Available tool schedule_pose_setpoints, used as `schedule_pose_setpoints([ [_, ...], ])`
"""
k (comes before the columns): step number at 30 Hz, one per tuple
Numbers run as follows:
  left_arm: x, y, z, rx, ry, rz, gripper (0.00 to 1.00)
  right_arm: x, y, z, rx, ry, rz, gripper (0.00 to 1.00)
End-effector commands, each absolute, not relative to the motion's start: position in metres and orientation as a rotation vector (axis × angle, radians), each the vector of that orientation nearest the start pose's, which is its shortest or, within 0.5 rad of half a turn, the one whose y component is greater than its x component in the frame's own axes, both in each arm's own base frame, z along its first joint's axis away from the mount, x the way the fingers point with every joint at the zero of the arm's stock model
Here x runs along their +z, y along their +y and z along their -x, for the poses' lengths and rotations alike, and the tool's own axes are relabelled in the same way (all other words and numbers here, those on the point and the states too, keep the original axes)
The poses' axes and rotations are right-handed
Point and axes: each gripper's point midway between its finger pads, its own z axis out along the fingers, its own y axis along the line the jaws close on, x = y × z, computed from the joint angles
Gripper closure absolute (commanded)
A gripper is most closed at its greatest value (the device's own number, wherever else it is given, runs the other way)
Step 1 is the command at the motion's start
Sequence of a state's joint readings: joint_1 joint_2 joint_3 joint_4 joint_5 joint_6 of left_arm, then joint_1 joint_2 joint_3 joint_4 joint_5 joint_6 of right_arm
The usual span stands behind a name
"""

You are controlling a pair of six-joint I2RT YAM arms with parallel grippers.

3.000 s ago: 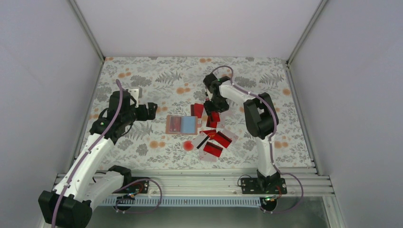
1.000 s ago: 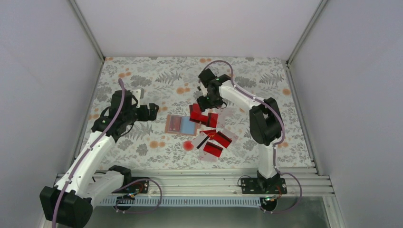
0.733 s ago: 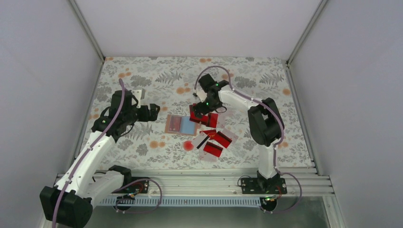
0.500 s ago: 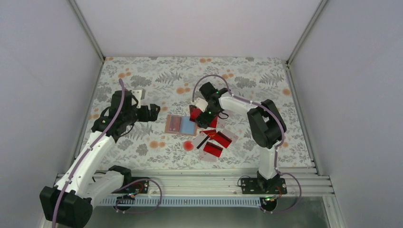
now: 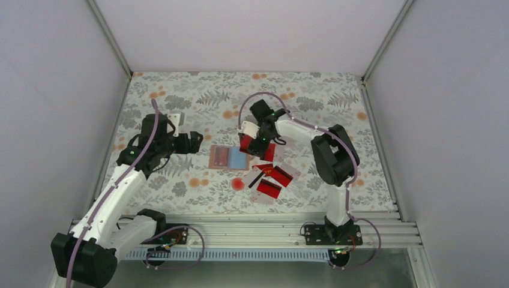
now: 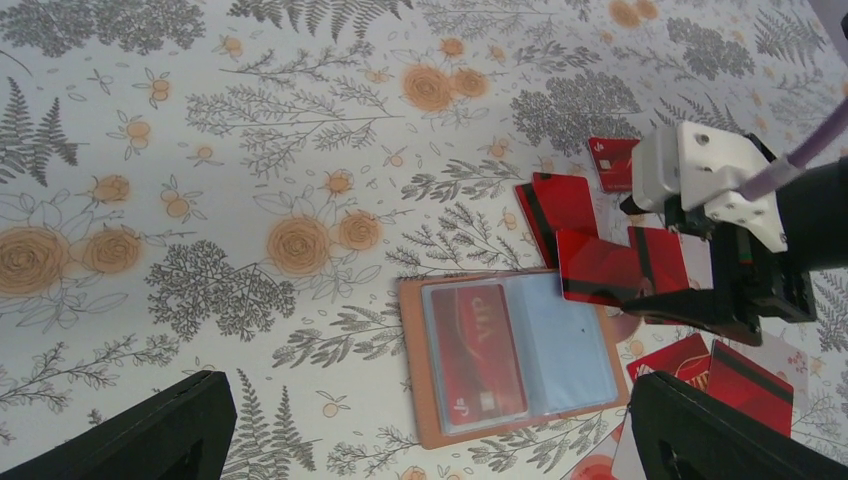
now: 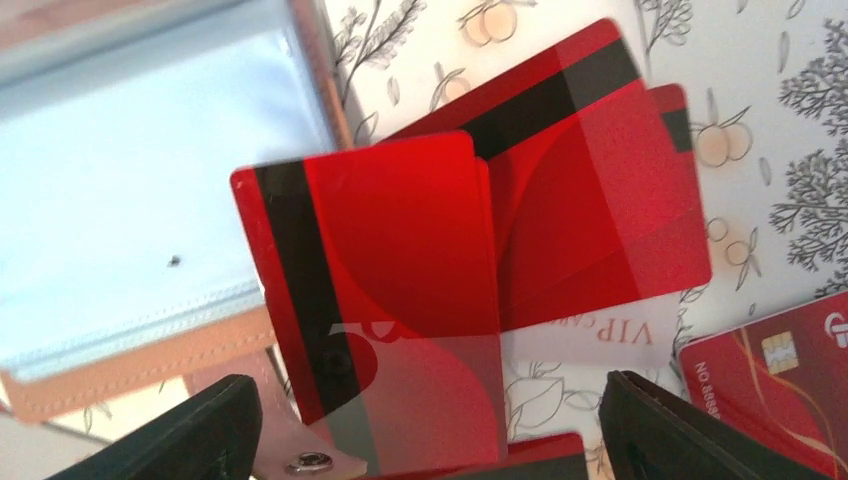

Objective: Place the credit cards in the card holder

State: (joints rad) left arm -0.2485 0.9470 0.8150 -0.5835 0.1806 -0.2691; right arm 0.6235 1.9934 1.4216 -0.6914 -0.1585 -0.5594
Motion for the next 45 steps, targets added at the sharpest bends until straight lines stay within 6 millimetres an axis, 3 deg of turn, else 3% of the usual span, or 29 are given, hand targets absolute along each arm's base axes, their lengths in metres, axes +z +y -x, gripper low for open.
schedule_pose_setpoints([
  [1, 0.194, -0.109, -0.283, -0.487, 2.320, -0.109, 0.01, 0.035, 0.295, -0.357, 0.224, 2.276, 1.622, 0.16],
  [6, 0.192, -0.110, -0.283, -0.486, 2.327, -0.111, 0.01, 0.032, 0.307, -0.344, 0.318, 2.281, 1.646, 0.20],
  [11, 0.191, -0.109, -0.283, -0.481, 2.329, -0.105, 0.01, 0.024, 0.305, -0.327, 0.372, 2.306, 1.677, 0.19],
  [16, 0.189, -0.109, -0.284, -0.480, 2.339, -0.105, 0.01, 0.017, 0.303, -0.330, 0.348, 2.318, 1.666, 0.20],
  [23, 0.188, -0.109, -0.284, -0.480, 2.342, -0.105, 0.01, 0.006, 0.309, -0.339, 0.340, 2.344, 1.639, 0.42],
  [29, 0.188, -0.108, -0.284, -0.475, 2.343, -0.098, 0.02, 0.006, 0.309, -0.342, 0.330, 2.353, 1.621, 0.50],
  [36, 0.189, -0.108, -0.285, -0.472, 2.344, -0.097, 0.01, 0.027, 0.307, -0.347, 0.298, 2.340, 1.564, 0.51],
  [41, 0.193, -0.111, -0.286, -0.492, 2.348, -0.103, 0.02, 0.057, 0.304, -0.349, 0.291, 2.309, 1.462, 0.50],
  [45, 0.205, -0.125, -0.288, -0.601, 2.326, -0.115, 0.03, 0.085, 0.302, -0.345, 0.345, 2.281, 1.334, 0.50],
])
